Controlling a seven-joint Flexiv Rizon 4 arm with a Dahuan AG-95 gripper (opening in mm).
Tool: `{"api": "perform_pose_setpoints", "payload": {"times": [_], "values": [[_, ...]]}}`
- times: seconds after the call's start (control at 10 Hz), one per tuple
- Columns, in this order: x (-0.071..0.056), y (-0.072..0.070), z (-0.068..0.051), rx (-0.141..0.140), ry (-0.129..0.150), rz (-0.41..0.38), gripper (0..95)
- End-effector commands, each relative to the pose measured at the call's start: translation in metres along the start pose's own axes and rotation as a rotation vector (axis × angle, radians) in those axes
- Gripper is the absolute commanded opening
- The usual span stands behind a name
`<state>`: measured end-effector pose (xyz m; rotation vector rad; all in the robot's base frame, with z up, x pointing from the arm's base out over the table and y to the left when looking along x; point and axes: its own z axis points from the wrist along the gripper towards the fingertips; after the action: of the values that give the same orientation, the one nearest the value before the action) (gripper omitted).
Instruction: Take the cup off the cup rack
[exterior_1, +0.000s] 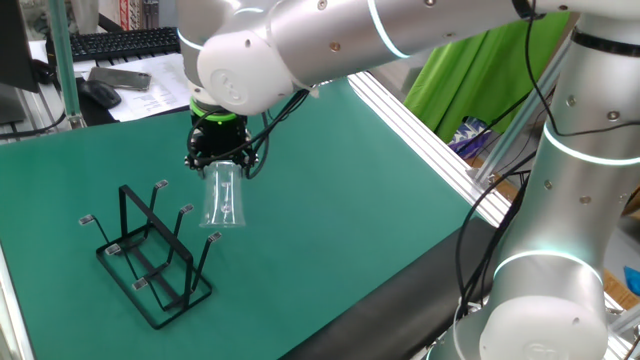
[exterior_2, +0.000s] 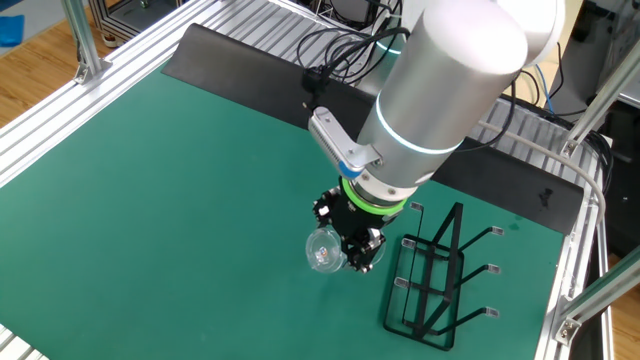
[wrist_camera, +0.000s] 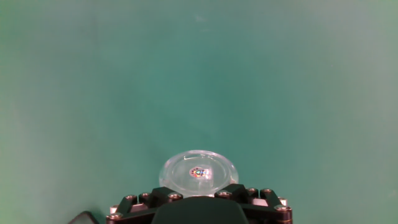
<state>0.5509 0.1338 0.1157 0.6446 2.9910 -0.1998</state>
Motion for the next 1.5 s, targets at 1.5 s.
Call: {"api": "perform_pose_setpoints", "payload": {"times": [1.5], "values": [[-0.001, 0.006, 0.0088, -0.002, -0.037, 0.009, 57.0]]}}
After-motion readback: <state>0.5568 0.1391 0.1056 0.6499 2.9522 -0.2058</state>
